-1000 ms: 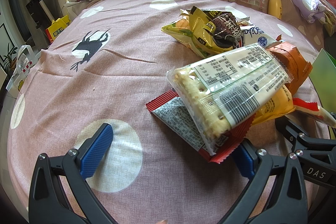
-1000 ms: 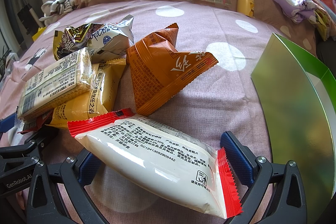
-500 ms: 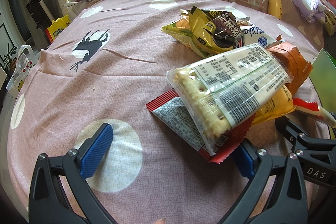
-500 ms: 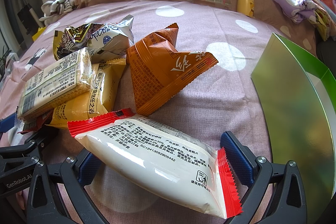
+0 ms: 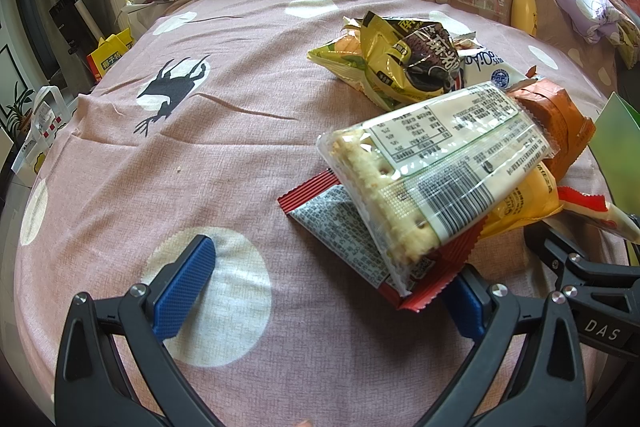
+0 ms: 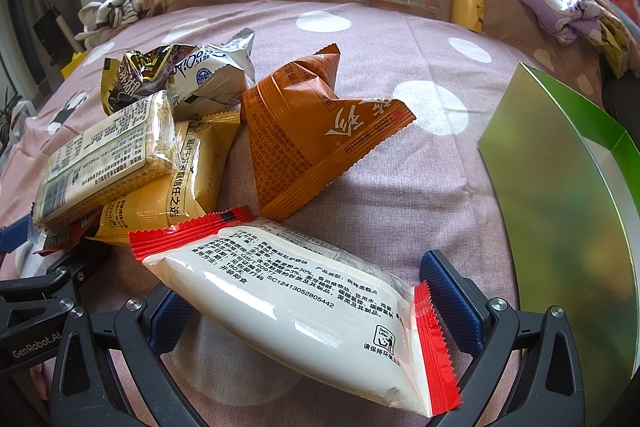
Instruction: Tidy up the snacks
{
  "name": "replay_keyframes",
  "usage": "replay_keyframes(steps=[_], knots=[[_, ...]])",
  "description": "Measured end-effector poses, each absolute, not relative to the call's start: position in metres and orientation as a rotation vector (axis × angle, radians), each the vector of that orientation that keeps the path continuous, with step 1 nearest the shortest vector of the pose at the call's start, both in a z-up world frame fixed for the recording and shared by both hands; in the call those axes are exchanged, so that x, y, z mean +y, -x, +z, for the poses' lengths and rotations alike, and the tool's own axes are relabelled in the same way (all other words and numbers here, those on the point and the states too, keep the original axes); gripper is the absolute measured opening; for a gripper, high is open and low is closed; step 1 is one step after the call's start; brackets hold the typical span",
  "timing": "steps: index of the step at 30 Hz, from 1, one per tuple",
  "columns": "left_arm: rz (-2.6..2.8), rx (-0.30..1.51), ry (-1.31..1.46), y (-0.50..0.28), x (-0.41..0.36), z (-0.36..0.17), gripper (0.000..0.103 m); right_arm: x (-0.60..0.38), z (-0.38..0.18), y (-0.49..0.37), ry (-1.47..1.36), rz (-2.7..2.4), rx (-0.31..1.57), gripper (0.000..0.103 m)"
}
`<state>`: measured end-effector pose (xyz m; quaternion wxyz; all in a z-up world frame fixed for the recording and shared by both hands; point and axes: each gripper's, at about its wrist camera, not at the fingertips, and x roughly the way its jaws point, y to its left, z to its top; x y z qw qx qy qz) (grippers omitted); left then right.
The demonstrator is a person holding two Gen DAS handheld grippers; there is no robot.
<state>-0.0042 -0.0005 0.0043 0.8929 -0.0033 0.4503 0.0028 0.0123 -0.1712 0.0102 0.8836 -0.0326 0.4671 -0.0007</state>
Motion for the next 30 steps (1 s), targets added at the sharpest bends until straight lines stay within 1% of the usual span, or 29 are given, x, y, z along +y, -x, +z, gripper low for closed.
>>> replay_keyframes(steps=[8,12,20,22,25,28,30], knots=[[0.015,0.960,-0.001,0.010,0.003,0.007,0.103,-0.171,0.010,-0.012,0.067,-0.001,0.972,0.103],[0.011,0.984,0.015,0.015,0.008,0.015,0.101,-0.171,0.010,-0.012,0.068,-0.001,0.971,0.103],[-0.024,0.942,0.090,0.025,0.019,0.037,0.097,-0.169,0.016,-0.011,0.070,-0.002,1.010,0.103],[-0.044,0.904,0.118,0.031,0.022,0.049,0.097,-0.171,0.026,-0.006,0.050,0.013,1.039,0.102],[-0.083,0.851,0.186,0.037,0.032,0.065,0.098,-0.174,0.059,0.011,0.007,0.048,0.959,0.102],[-0.117,0.850,0.282,0.036,0.039,0.071,0.096,-0.180,0.088,0.019,-0.073,0.051,0.906,0.102],[-0.156,0.867,0.340,0.035,0.038,0.070,0.085,-0.184,0.104,0.019,-0.148,0.054,0.895,0.102]])
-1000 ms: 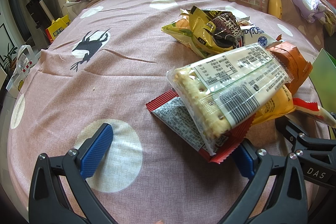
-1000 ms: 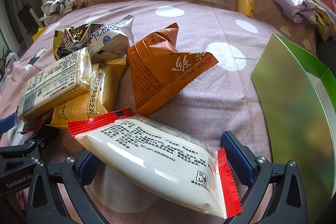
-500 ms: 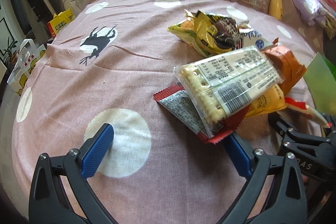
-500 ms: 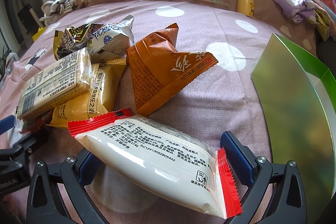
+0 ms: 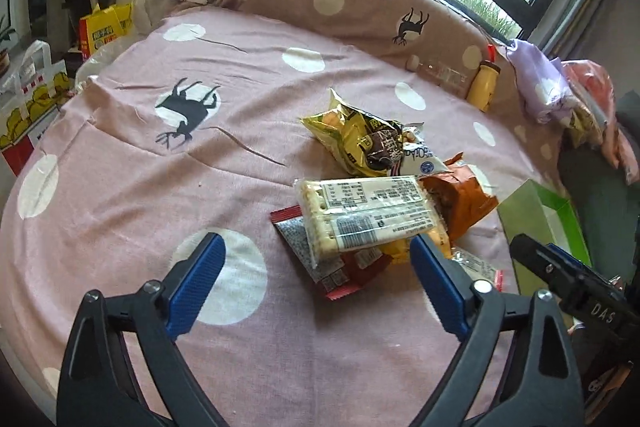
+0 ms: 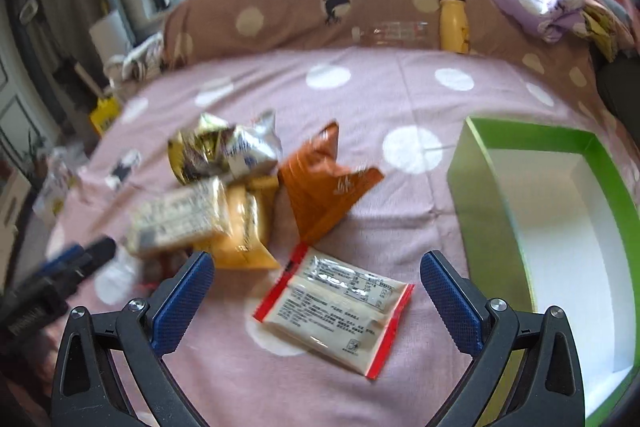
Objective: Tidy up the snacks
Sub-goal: 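Move the right tool to the white-and-red pastry packet and close on it, then lift the pastry packet with the right tool and carry it over the green box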
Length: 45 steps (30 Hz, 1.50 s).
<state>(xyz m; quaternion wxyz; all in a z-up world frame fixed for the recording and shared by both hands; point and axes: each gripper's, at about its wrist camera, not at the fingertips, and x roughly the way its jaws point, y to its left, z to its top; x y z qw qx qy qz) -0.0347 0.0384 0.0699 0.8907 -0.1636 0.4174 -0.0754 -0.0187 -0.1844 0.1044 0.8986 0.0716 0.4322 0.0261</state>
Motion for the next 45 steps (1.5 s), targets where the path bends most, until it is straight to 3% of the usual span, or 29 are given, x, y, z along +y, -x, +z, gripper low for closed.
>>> replay_keyframes(steps=[4,10,13,23,26,28,35,39,45], knots=[[-0.235,0.910,0.384,0.035,0.022,0.069,0.076,-0.186,0.111,0.012,-0.252,0.064,0.913,0.102],[-0.333,0.970,0.282,0.038,-0.022,0.062,0.058,-0.193,0.065,0.011,-0.343,0.005,1.057,0.102],[-0.381,1.003,0.234,0.033,-0.045,0.054,0.057,-0.200,0.053,0.012,-0.365,-0.037,1.089,0.093],[-0.557,1.114,0.138,0.006,-0.095,0.029,0.054,-0.228,0.036,0.008,-0.503,-0.025,1.115,0.090],[-0.562,1.096,0.104,0.004,-0.104,0.025,0.053,-0.230,0.031,0.004,-0.530,-0.033,1.117,0.079],[-0.596,1.091,0.107,0.005,-0.110,0.025,0.046,-0.230,0.032,0.003,-0.542,-0.029,1.112,0.065],[-0.598,1.068,0.123,0.011,-0.112,0.026,0.041,-0.223,0.034,0.006,-0.512,-0.015,1.108,0.062],[-0.563,1.035,0.118,0.021,-0.112,0.036,0.038,-0.217,0.042,0.010,-0.467,-0.007,1.092,0.052],[-0.560,0.903,0.119,0.041,-0.113,0.074,0.039,-0.219,0.087,0.028,-0.443,0.034,0.941,0.052]])
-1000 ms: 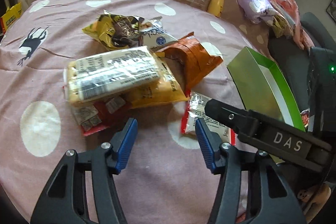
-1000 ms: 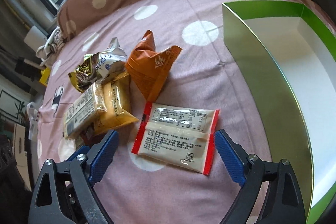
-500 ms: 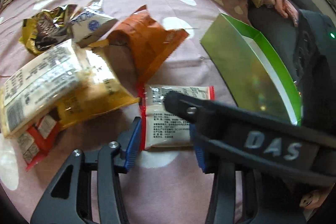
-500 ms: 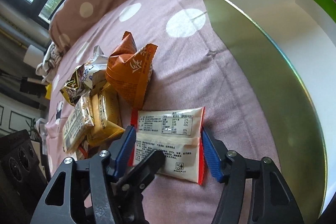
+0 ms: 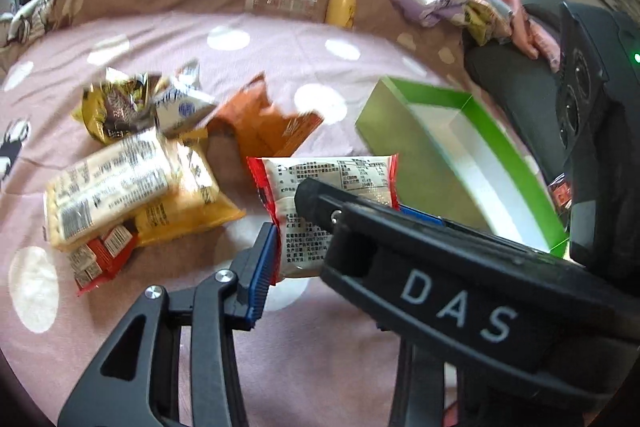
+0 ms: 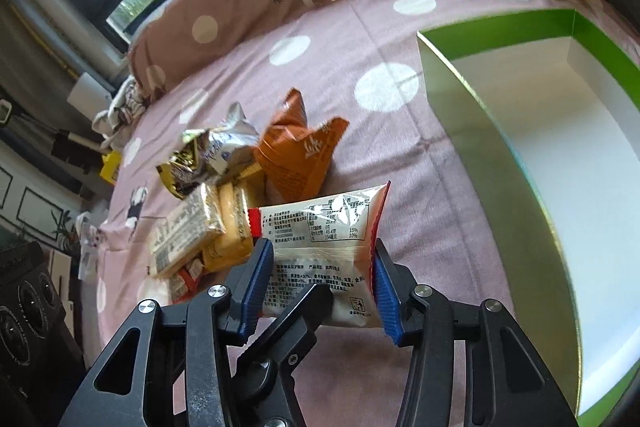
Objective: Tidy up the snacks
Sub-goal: 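Lift the pastry packet with the right tool and carry it over the green box, then open the right tool to drop the pastry packet into the box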
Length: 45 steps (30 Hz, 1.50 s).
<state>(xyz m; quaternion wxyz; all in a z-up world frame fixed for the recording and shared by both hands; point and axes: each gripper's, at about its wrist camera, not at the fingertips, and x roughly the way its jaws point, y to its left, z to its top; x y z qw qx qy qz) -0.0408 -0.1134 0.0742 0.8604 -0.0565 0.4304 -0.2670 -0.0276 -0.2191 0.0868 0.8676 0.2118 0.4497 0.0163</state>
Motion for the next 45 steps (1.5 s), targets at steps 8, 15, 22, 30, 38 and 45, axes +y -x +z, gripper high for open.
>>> replay_keyframes(steps=[8,15,22,30,38,45], knots=[[-0.629,0.785,0.071,0.054,-0.145,0.116,0.038,-0.250,0.131,0.056,-0.458,0.011,0.754,0.052],[-0.735,0.755,-0.044,0.060,-0.202,0.127,0.039,-0.303,0.137,0.074,-0.549,-0.093,0.678,0.052],[-0.819,0.824,-0.081,0.051,-0.247,0.113,0.035,-0.353,0.120,0.084,-0.656,-0.190,0.687,0.052],[-0.845,0.893,-0.123,0.051,-0.280,0.095,0.035,-0.384,0.097,0.086,-0.729,-0.264,0.743,0.052],[-0.837,0.951,-0.106,0.047,-0.284,0.082,0.034,-0.390,0.083,0.083,-0.745,-0.310,0.797,0.052],[-0.808,0.947,-0.125,0.045,-0.288,0.080,0.033,-0.395,0.076,0.082,-0.743,-0.337,0.817,0.052]])
